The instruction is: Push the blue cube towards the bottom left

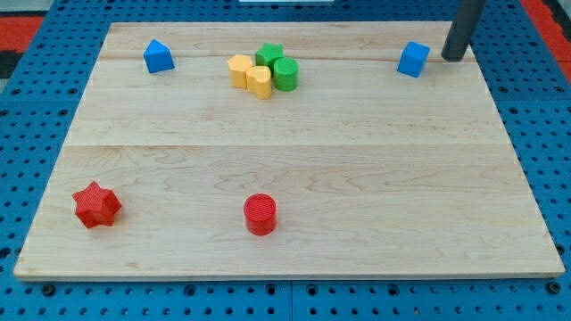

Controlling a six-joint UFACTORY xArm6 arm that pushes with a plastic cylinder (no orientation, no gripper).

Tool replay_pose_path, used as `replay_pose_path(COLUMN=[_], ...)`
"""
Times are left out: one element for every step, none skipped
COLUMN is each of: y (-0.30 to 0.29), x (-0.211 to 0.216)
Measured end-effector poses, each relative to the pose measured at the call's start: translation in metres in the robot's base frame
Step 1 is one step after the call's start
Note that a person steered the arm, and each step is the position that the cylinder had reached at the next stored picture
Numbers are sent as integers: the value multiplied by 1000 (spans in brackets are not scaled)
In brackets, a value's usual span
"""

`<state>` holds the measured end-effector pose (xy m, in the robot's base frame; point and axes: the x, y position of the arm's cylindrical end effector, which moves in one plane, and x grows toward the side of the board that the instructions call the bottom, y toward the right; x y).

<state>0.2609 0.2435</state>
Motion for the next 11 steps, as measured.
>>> replay_pose_path(y=[-57,-73,-84,-124,-156,-181,-218,-256,-288,-332,-396], x=[2,56,106,116,169,209,227,213,212,203,199])
